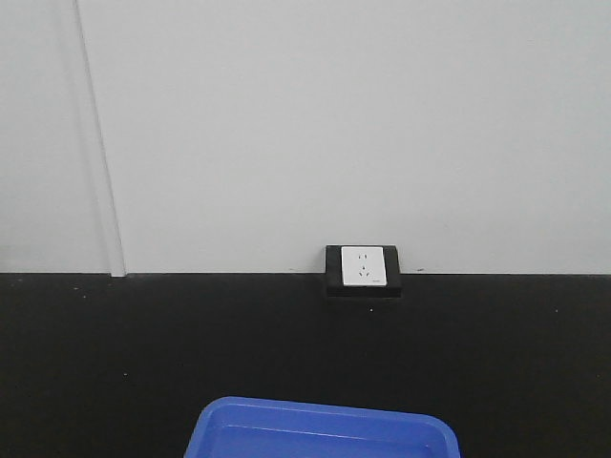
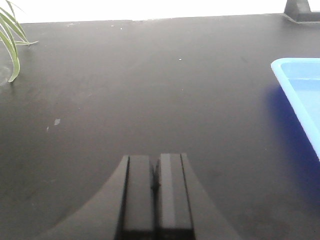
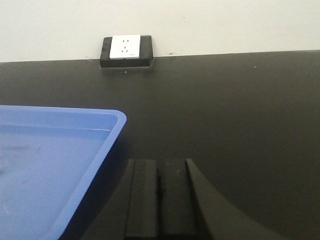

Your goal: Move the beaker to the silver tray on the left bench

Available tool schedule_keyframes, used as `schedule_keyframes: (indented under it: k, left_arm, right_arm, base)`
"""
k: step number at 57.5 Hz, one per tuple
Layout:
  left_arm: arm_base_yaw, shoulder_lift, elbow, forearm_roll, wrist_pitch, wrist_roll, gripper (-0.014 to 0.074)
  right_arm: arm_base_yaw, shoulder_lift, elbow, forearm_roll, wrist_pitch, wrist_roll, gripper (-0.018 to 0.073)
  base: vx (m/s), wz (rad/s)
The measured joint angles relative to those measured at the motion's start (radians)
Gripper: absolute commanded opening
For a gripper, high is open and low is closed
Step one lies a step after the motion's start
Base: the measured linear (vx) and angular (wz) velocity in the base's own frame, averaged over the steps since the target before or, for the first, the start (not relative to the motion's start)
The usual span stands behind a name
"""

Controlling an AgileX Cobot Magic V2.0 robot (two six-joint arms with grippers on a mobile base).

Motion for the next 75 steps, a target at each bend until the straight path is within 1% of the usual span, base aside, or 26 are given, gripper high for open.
schedule_keyframes:
  k: [17, 30, 36, 41, 44, 49, 52, 60, 68, 75]
  left_arm:
    - [0.000, 0.000, 0.000, 0.000, 0.000, 0.000, 0.0001]
    - [0.000, 0.000, 0.000, 0.000, 0.000, 0.000, 0.0001]
    - [0.000, 0.000, 0.000, 0.000, 0.000, 0.000, 0.0001]
    - [0.000, 0.000, 0.000, 0.000, 0.000, 0.000, 0.0001]
    - [0.000, 0.000, 0.000, 0.000, 0.000, 0.000, 0.0001]
    - [0.000, 0.000, 0.000, 0.000, 0.000, 0.000, 0.0001]
    - [0.000, 0.000, 0.000, 0.000, 0.000, 0.000, 0.0001]
    - [0.000, 0.000, 0.000, 0.000, 0.000, 0.000, 0.0001]
    - [0.000, 0.000, 0.000, 0.000, 0.000, 0.000, 0.0001]
    - [0.000, 0.000, 0.000, 0.000, 0.000, 0.000, 0.0001]
  right_arm:
    - [0.000, 0.000, 0.000, 0.000, -0.004, 0.000, -0.0011]
    - [0.000, 0.000, 0.000, 0.000, -0.073, 0.000, -0.0011]
    - [0.000, 0.000, 0.002, -0.002, -0.184, 0.000, -0.0011]
    - [0.000, 0.000, 0.001, 0.001, -0.328, 0.000, -0.0011]
    - [0.000, 0.000, -0.012, 0.004, -0.353, 0.000, -0.0011]
    - [0.000, 0.032, -0.094, 0.001, -0.341, -0.019, -0.0011]
    - [0.000, 0.086, -0.182, -0.005, -0.334, -0.046, -0.0011]
    - [0.000, 0.310, -0.419, -0.016, -0.332, -0.121, -0.0011]
    - [0.000, 0.552, -0.604, -0.018, -0.332, -0.127, -0.0011]
    - [0.000, 0.688, -0.683, -0.018, -0.333, -0.127, -0.0011]
  base:
    - [0.00, 0.00]
    - [0.00, 0.00]
    - [0.00, 0.00]
    - [0.00, 0.00]
    - [0.00, 0.00]
    - [0.00, 0.00]
    - [0.00, 0.00]
    - [0.00, 0.00]
    - [0.00, 0.00]
    - [0.00, 0.00]
